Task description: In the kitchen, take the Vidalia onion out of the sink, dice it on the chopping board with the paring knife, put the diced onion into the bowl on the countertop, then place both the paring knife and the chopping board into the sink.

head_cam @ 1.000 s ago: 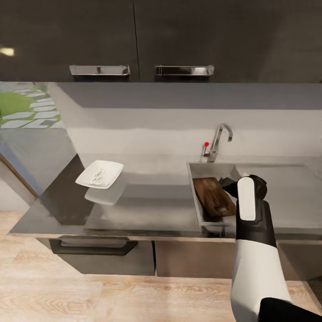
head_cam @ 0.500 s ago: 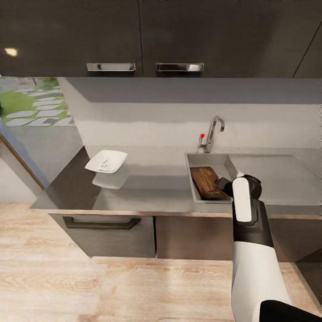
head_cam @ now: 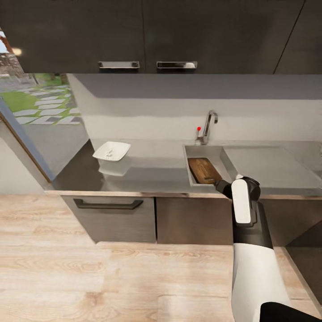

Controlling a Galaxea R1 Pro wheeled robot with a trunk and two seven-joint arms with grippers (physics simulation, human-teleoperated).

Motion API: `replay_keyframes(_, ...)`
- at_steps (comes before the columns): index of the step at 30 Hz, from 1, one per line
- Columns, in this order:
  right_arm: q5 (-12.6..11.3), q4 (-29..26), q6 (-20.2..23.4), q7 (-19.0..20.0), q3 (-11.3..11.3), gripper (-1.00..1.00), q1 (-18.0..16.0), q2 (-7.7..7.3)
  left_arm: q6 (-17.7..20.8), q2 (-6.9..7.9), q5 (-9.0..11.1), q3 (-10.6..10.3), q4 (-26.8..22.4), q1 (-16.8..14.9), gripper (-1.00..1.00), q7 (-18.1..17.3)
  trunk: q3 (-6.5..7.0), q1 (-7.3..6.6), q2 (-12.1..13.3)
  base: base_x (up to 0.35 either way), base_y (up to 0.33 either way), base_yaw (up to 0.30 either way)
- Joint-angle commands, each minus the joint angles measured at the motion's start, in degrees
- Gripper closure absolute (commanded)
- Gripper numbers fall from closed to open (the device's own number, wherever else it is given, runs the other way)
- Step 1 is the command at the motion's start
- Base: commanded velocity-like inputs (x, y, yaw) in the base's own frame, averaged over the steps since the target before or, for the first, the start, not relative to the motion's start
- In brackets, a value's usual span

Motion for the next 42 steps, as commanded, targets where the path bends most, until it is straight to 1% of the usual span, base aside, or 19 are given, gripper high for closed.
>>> replay_keyframes(1, -0.6, 0.0, 0.1, -0.6, -0.1, -1.00, 0.0, 0.03, -0.1, -0.08, -0.3, 0.3, -0.1, 0.0, -1.00, -0.4, -0.10, 0.00, -0.1, -0.336, 0.000, 0.000)
replay_keyframes(5, -0.5, 0.4, 0.0, -0.5, 0.1, -1.00, 1.0, 0.03, -0.1, -0.08, -0.3, 0.2, 0.0, 0.0, -1.00, -0.4, -0.10, 0.00, -0.1, -0.335, 0.000, 0.000)
replay_keyframes(7, -0.5, 1.8, -0.2, 0.6, 1.1, -1.00, 2.1, 0.03, -0.1, -0.08, -0.3, 0.2, 0.0, 0.0, -1.00, -0.4, -0.10, 0.00, -0.1, -0.224, 0.000, 0.000)
replay_keyframes(9, 0.2, 6.0, -2.4, 4.6, 2.2, -1.00, 3.0, 0.03, -0.1, -0.01, -0.3, 0.3, 0.0, 0.0, -1.00, -0.4, -0.10, 0.00, -0.1, -0.087, 0.000, 0.000)
replay_keyframes(10, 1.3, 8.5, -4.5, 7.1, 2.8, -1.00, 3.3, -0.82, -0.1, 0.09, -0.3, 0.3, -0.1, 0.0, -1.00, -0.4, -0.10, 0.00, -0.1, -0.038, 0.000, 0.000)
replay_keyframes(11, 4.0, 13.2, -8.9, 11.7, 4.2, -1.00, 3.5, -2.47, -0.1, 0.30, -0.3, 0.3, -0.2, 0.0, -1.00, -0.4, -0.10, 0.00, -0.1, -0.019, 0.000, 0.000)
replay_keyframes(13, 9.4, 21.2, -16.5, 18.9, 6.7, -1.00, 3.6, -3.93, -0.1, 0.54, -0.4, 0.4, -0.3, 0.0, -1.00, -0.3, -0.10, 0.00, -0.1, -0.010, 0.000, 0.000)
replay_keyframes(17, 23.5, 40.7, -34.0, 32.9, 8.7, -1.00, 3.7, -5.10, 0.1, 1.06, -0.4, 0.4, -0.4, 0.0, -1.00, 0.4, -0.10, 0.00, -0.1, -0.003, 0.000, 0.000)
replay_keyframes(18, 27.5, 49.2, -41.9, 37.2, 8.9, -1.00, 3.7, -5.63, 0.2, 1.57, -0.4, 0.4, -0.4, -0.1, -1.00, 1.7, -0.10, 0.00, -0.1, 0.000, 0.000, 0.000)
replay_keyframes(20, 30.3, 60.5, -53.2, 41.1, 9.1, -1.00, 3.7, -6.26, 0.2, 1.96, -0.4, 0.4, -0.5, -0.1, -1.00, 4.4, -0.10, 0.00, -0.1, 0.000, 0.000, 0.000)
replay_keyframes(21, 31.3, 69.0, -61.5, 42.5, 9.1, -1.00, 3.7, -6.52, 0.3, 2.12, -0.4, 0.4, -0.7, -0.1, -1.00, 6.6, -0.10, 0.00, -0.1, 0.000, 0.000, 0.000)
replay_keyframes(23, 31.9, 76.0, -71.1, 43.4, 9.2, -1.00, 4.5, -6.69, 0.3, 2.22, -0.4, 0.4, -1.3, -0.2, -1.00, 8.7, -0.10, 0.00, -0.1, 0.000, 0.000, 0.000)
replay_keyframes(25, 32.2, 78.6, -77.6, 43.8, 9.3, -1.00, 8.4, -6.67, 0.3, 2.25, -0.3, 0.5, -2.3, -0.2, -1.00, 9.6, -0.10, 0.00, -0.1, 0.000, 0.000, 0.000)
replay_keyframes(29, 32.4, 80.1, -89.6, 44.1, 9.4, -1.00, 17.2, -6.70, 1.1, 2.26, -0.3, 0.5, -4.1, -0.2, -1.00, 10.2, -0.10, 0.00, -0.1, 0.000, 0.000, 0.000)
replay_keyframes(32, 32.4, 80.4, -102.3, 44.0, 9.3, -1.00, 25.1, -6.76, 1.3, 2.47, -0.3, 0.4, -4.4, -0.2, -1.00, 10.2, -0.10, 0.00, -0.1, 0.000, 0.000, 0.000)
replay_keyframes(36, 32.4, 80.4, -115.8, 43.9, 9.3, -1.00, 33.1, -6.88, 1.3, 4.64, 0.2, 0.4, -4.2, -0.2, -1.00, 10.1, -0.10, 0.00, -0.1, 0.000, 0.000, 0.000)
replay_keyframes(38, 32.3, 80.4, -115.8, 43.7, 9.2, -1.00, 34.4, -7.47, 1.3, 5.67, 0.3, 0.4, -3.9, -0.2, -1.00, 10.1, -0.10, 0.00, -0.1, 0.000, 0.000, 0.000)
replay_keyframes(41, 32.2, 80.3, -115.8, 43.7, 9.1, -1.00, 34.9, -8.27, 1.1, 6.16, 0.4, 0.4, -3.2, -0.2, -1.00, 10.0, -0.10, 0.00, -0.1, 0.000, 0.000, 0.000)
replay_keyframes(42, 32.1, 80.3, -115.8, 43.7, 9.2, -1.00, 35.0, -8.45, 0.8, 6.31, 0.4, 0.4, -1.6, -0.2, -1.00, 9.9, -0.10, 0.00, -0.1, 0.000, 0.000, 0.000)
